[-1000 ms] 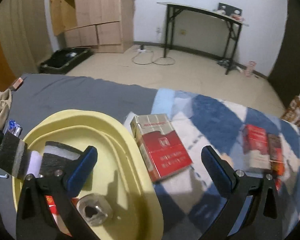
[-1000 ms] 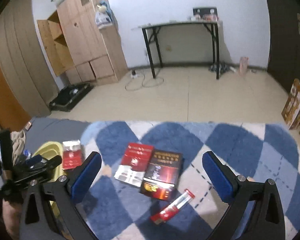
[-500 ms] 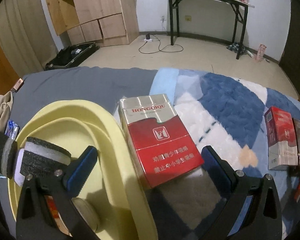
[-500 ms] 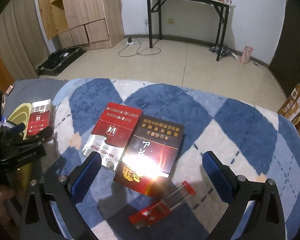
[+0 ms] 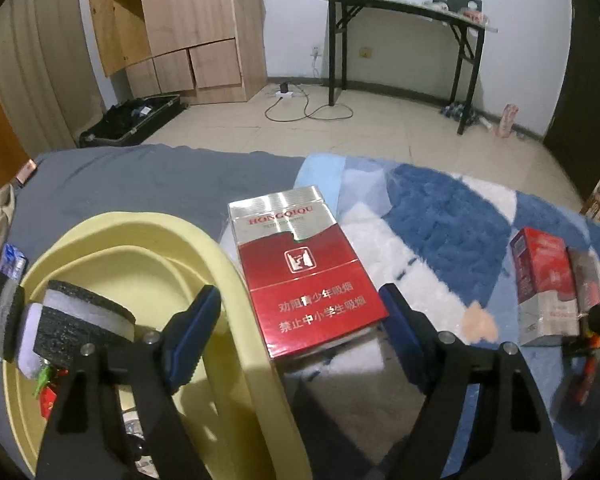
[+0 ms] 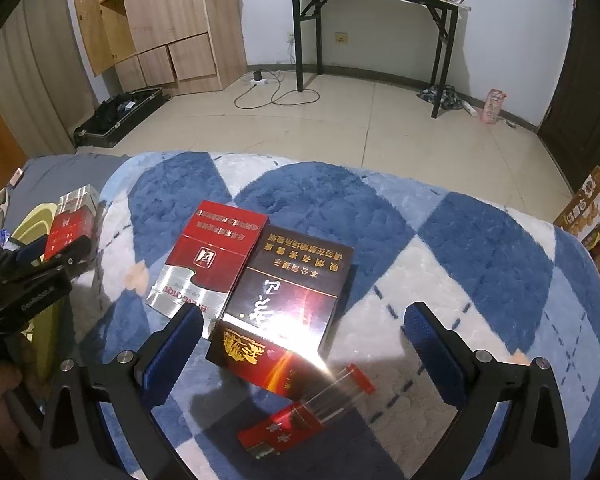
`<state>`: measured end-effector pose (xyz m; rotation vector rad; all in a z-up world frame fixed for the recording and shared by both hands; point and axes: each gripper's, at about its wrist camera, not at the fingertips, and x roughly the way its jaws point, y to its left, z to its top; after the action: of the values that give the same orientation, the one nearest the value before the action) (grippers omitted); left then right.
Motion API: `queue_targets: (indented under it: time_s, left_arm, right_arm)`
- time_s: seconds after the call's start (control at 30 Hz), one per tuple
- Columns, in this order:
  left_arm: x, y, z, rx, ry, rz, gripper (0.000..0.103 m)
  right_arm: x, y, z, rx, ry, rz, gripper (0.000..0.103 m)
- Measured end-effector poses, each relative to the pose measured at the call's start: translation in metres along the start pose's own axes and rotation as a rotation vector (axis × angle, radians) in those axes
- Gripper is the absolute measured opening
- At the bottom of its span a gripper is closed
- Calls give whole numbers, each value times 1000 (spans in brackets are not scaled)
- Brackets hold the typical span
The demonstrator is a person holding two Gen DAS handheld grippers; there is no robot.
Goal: Organize rigid objects
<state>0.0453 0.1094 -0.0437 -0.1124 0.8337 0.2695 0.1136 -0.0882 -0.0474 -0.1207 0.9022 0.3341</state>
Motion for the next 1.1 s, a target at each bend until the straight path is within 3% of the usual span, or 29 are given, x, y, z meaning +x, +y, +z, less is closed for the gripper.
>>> queue_targets:
  time_s: [0.13,0.23,0.37,0.53,0.63,0.77,0.9,1.03,1.1]
  left_arm:
    - [-10,13,3,-53,-20,-82,78]
    - [-21,6,7,-11,-74,-158,41]
    - [-19,-15,5,61,-53,-158,41]
    - [-8,-9,7,45,-29,-52,42]
    - [-6,-3,3,51,-32,-55,52]
    - [-3,-20,-1,105,-16,-100,75]
    - [6,-27,-3,109,-9,-27,75]
    - [9,-26,-3,89,-12,-24,74]
    - [10,-25,-3,92,-7,5,64]
  right_arm:
    - [2,-1,-1,-2,-3,4,102]
    - [4,-3,-1,1,2,-4,102]
    - [5,-5,-1,4,4,-5,102]
    - [11,0,-3,-11,23,16,102]
    - [14,0,-4,-14,26,8,101]
    - [12,-5,-3,2,24,8,101]
    - [13,-2,-4,-9,28,8,102]
    - [13,-1,-4,-9,28,12,102]
    - [13,-1,-4,-8,29,13,102]
